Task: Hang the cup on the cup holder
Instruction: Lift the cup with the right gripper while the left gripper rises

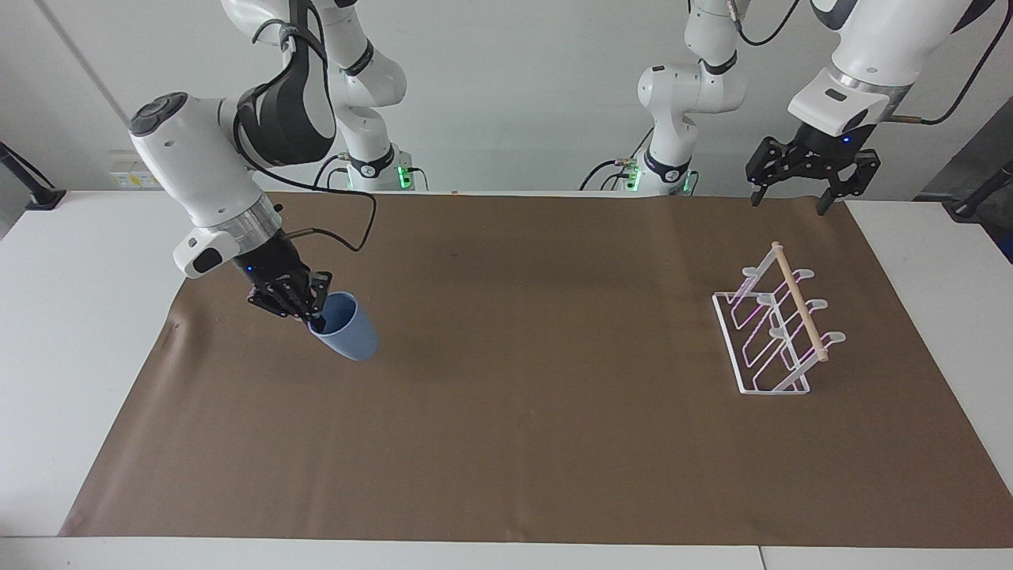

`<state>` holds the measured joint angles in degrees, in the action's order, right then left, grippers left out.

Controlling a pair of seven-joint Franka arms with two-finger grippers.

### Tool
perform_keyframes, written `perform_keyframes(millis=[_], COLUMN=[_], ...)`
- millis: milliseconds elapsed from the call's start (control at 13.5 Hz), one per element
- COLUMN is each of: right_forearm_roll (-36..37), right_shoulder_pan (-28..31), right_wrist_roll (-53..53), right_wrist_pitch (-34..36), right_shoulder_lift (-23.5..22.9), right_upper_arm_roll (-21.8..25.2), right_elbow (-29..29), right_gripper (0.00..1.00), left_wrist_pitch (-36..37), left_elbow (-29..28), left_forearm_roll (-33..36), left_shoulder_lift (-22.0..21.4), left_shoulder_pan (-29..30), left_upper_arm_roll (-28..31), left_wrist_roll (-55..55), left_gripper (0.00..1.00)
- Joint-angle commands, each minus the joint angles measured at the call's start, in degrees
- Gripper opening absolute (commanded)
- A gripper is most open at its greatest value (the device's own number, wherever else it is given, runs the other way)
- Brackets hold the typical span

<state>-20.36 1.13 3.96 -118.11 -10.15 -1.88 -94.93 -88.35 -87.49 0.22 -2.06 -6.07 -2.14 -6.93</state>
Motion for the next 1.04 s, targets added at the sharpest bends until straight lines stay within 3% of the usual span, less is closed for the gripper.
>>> perform_keyframes(millis=[0,222,592,961], right_forearm_roll=[-7.9,-19.9,-37.3,-54.0], right_shoulder_pan=[0.6,0.5,0.5,-0.9], right_wrist_roll=[-3.2,-3.9,-5.7,-4.9], right_wrist_pitch=[2.0,1.9,3.2,4.3], right_shoulder_lift=[-0.4,0.0,1.8,4.8], right_upper_arm_roll=[-0.3,-0.8,-4.4,-6.0], right_elbow=[3.3,4.0,1.9,-3.4], right_gripper=[0.0,0.0,0.0,0.0], left_wrist_pitch=[-1.5,-2.4,-2.5,-5.9], left_elbow=[-2.8,-2.9,-2.9,-3.0], left_forearm_roll=[-0.6,-0.8,-9.6,-16.1], left_shoulder_lift=[-1.7,-2.0,-2.0,-1.8], left_shoulder_pan=[-1.4,-1.7,-1.5,-2.5], left_upper_arm_roll=[0.7,0.6,0.5,-1.1], left_wrist_roll=[0.2,3.0,13.8,36.9], left_gripper=[1.0,1.0,1.0,1.0])
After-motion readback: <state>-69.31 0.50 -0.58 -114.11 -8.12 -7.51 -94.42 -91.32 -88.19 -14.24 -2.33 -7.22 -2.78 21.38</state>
